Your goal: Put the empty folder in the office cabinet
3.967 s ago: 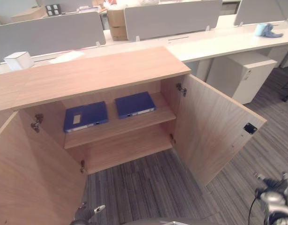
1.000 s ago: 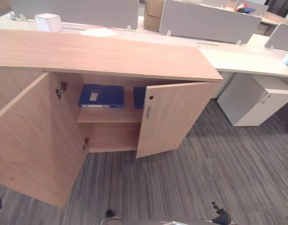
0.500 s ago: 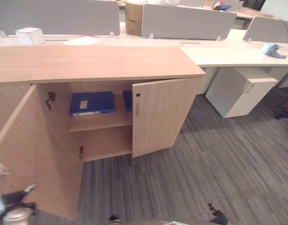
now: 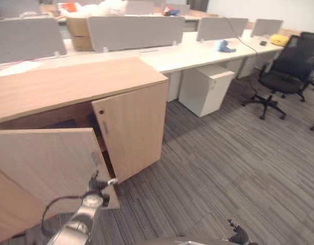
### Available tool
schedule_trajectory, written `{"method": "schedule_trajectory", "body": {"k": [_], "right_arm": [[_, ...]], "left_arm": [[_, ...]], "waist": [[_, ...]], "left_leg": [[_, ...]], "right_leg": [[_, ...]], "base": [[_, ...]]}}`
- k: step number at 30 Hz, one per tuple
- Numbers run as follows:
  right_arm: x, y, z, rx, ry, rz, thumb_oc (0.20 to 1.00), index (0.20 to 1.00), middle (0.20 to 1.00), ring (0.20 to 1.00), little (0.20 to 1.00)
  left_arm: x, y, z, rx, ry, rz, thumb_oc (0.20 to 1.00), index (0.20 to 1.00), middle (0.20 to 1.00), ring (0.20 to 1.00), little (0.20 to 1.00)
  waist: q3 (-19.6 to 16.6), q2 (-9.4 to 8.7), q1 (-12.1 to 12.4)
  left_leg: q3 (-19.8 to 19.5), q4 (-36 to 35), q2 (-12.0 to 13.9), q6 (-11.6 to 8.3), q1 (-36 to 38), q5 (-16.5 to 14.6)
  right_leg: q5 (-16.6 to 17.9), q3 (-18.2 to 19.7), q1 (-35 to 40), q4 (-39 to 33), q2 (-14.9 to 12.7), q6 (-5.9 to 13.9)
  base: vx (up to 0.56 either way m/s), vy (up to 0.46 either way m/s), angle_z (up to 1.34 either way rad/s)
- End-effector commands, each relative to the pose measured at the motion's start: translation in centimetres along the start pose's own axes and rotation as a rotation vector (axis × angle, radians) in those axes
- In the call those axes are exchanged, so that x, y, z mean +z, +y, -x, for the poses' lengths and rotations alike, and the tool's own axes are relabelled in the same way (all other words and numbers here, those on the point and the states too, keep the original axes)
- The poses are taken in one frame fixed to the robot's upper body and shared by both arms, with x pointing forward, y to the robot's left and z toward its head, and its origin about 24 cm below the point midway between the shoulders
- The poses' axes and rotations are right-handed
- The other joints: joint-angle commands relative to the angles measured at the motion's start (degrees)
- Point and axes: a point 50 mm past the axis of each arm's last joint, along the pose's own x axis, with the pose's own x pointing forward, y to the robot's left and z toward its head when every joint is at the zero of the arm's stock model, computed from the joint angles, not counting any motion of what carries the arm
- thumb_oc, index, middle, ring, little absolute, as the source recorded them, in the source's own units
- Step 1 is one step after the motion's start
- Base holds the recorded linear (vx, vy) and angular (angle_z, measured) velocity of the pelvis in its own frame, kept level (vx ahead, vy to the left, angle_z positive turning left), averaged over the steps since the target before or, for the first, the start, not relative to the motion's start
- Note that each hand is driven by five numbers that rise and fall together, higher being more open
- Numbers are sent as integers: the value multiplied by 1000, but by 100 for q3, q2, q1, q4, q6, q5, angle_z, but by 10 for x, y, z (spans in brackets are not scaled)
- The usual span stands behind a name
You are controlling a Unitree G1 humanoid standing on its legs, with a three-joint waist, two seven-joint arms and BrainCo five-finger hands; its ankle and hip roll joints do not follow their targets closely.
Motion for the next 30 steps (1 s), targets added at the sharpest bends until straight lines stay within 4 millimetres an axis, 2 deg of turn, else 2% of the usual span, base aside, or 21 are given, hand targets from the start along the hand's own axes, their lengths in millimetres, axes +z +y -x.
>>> {"method": "schedule_trajectory", "body": {"k": [1, 2, 4, 5, 7, 10, 14, 15, 16, 19, 22, 23, 24, 25, 26, 27, 28, 29, 30], "right_arm": [[20, -22, -4, -53, -78, 57, 1000, 1000, 1000, 1000, 1000], [16, -29, -2, -69, -68, 64, 1000, 1000, 1000, 1000, 1000], [16, -28, -2, -69, -70, 63, 1000, 1000, 1000, 1000, 1000], [13, -36, 0, -86, -59, 67, 1000, 1000, 1000, 1000, 1000], [13, -39, 0, -98, -55, 66, 1000, 1000, 1000, 1000, 1000], [12, -41, -1, -101, -47, 64, 1000, 1000, 1000, 1000, 1000], [13, -40, -3, -95, -40, 60, 1000, 1000, 1000, 1000, 1000], [13, -38, -4, -92, -32, 56, 1000, 1000, 1000, 1000, 1000], [14, -37, -7, -84, -23, 53, 1000, 1000, 1000, 1000, 1000], [11, -32, -10, -71, 11, 58, 1000, 1000, 1000, 1000, 1000], [17, -26, -16, -58, 18, 61, 1000, 1000, 1000, 1000, 1000], [17, -26, -16, -58, 18, 61, 1000, 1000, 1000, 1000, 1000], [22, -23, -19, -58, 11, 52, 1000, 1000, 1000, 1000, 1000], [22, -23, -19, -58, 11, 52, 1000, 1000, 1000, 1000, 1000], [28, -21, -22, -57, 4, 46, 1000, 1000, 1000, 1000, 1000], [30, -18, -25, -51, 15, 34, 1000, 1000, 1000, 1000, 1000], [30, -17, -26, -49, 19, 32, 1000, 1000, 1000, 1000, 1000], [30, -17, -26, -49, 19, 32, 1000, 1000, 1000, 1000, 1000], [29, -12, -28, -30, 43, 32, 1000, 1000, 1000, 1000, 1000]], "left_arm": [[54, 70, -9, 226, -129, 56, 1000, 1000, 1000, 1000, 1000], [75, 102, -6, 310, -167, 69, 1000, 1000, 1000, 1000, 1000], [75, 102, -6, 311, -168, 69, 1000, 1000, 1000, 1000, 1000], [90, 126, -2, 359, -191, 38, 1000, 1000, 1000, 1000, 1000], [97, 137, 1, 380, -203, 20, 1000, 1000, 1000, 1000, 1000], [98, 142, 2, 380, -196, -5, 1000, 1000, 1000, 1000, 1000], [84, 130, -1, 339, -150, -28, 1000, 1000, 1000, 1000, 1000], [76, 126, -2, 324, -124, -39, 1000, 1000, 1000, 1000, 1000], [56, 111, -3, 276, -67, -61, 1000, 1000, 1000, 1000, 1000], [22, 81, -3, 181, 13, -92, 1000, 1000, 1000, 1000, 1000], [-16, 48, 3, 96, 98, -53, 1000, 1000, 1000, 1000, 1000], [-16, 48, 3, 96, 98, -53, 1000, 1000, 1000, 1000, 1000], [-33, 29, 8, 45, 135, -49, 1000, 1000, 1000, 1000, 1000], [-33, 29, 8, 45, 135, -49, 1000, 1000, 1000, 1000, 1000], [-48, 18, 14, 17, 171, -37, 1000, 1000, 1000, 1000, 1000], [-75, 0, 26, -40, 241, -28, 1000, 1000, 1000, 1000, 1000], [-83, -4, 31, -52, 265, -28, 1000, 1000, 1000, 1000, 1000], [-83, -4, 31, -52, 265, -28, 1000, 1000, 1000, 1000, 1000], [-113, -15, 48, -102, 365, -44, 1000, 1000, 1000, 1000, 1000]], "waist": [[195, 81, 47], [199, 136, 48], [188, 127, 46], [165, 170, 75], [165, 195, 115], [163, 219, 195], [167, 206, 237], [169, 205, 252], [192, 184, 278], [238, 149, 345], [346, 128, 442], [346, 128, 442], [404, 123, 454], [404, 123, 454], [446, 142, 462], [476, 178, 542], [462, 182, 574], [462, 182, 574], [425, 214, 724]], "left_leg": [[-140, 8, 2, -49, 377, -595], [-148, 8, 48, -91, 391, -577], [-149, 8, 45, -92, 360, -551], [-175, 8, 85, -120, 339, -521], [-230, 8, 98, -127, 318, -500], [-305, 8, 91, -124, 291, -485], [-376, 8, 38, -89, 285, -507], [-387, 8, 9, -69, 287, -522], [-413, 8, -60, -24, 283, -549], [-455, 8, -192, 67, 241, -590], [-578, 8, -285, 134, 182, -591], [-578, 8, -285, 134, 182, -591], [-706, 8, -305, 159, 124, -584], [-706, 8, -305, 159, 124, -584], [-808, 8, -305, 177, 69, -567], [-952, 8, -296, 205, -49, -500], [-984, 8, -294, 209, -67, -496], [-984, 8, -294, 209, -67, -496], [-1134, 8, -259, 189, -151, -409]], "right_leg": [[373, 161, -13, -155, -158, 260], [330, 110, 41, -162, -115, 259], [348, 112, 13, -166, -117, 250], [322, 50, 43, -178, -97, 244], [297, -4, 75, -181, -92, 233], [277, -92, 135, -176, -107, 231], [291, -148, 177, -158, -159, 245], [298, -144, 185, -152, -178, 254], [340, -136, 168, -120, -226, 275], [381, -160, 95, 4, -353, 311], [338, -164, 13, 291, -470, 310], [338, -164, 13, 291, -470, 310], [264, 50, -33, 411, -457, 304], [264, 50, -33, 411, -457, 304], [151, 384, -72, 472, -372, 282], [-66, 879, -77, 468, -183, 235], [-107, 948, -69, 445, -157, 213], [-107, 948, -69, 445, -157, 213], [-195, 920, 9, 376, -96, 127]], "base": [[43, -75, -22], [29, -59, -13], [4, -22, -1], [-11, -27, 6], [-9, -9, 15], [-29, 24, 18], [-22, 59, 20], [-26, 111, 17], [-40, 141, 19], [-64, 121, 5], [-61, 73, 8], [-76, 19, 24], [-51, 3, 20], [-101, 6, 50], [-122, -19, 50], [-136, -36, 60], [-86, -39, 30], [-23, -110, 67], [-9, -93, 57]]}}
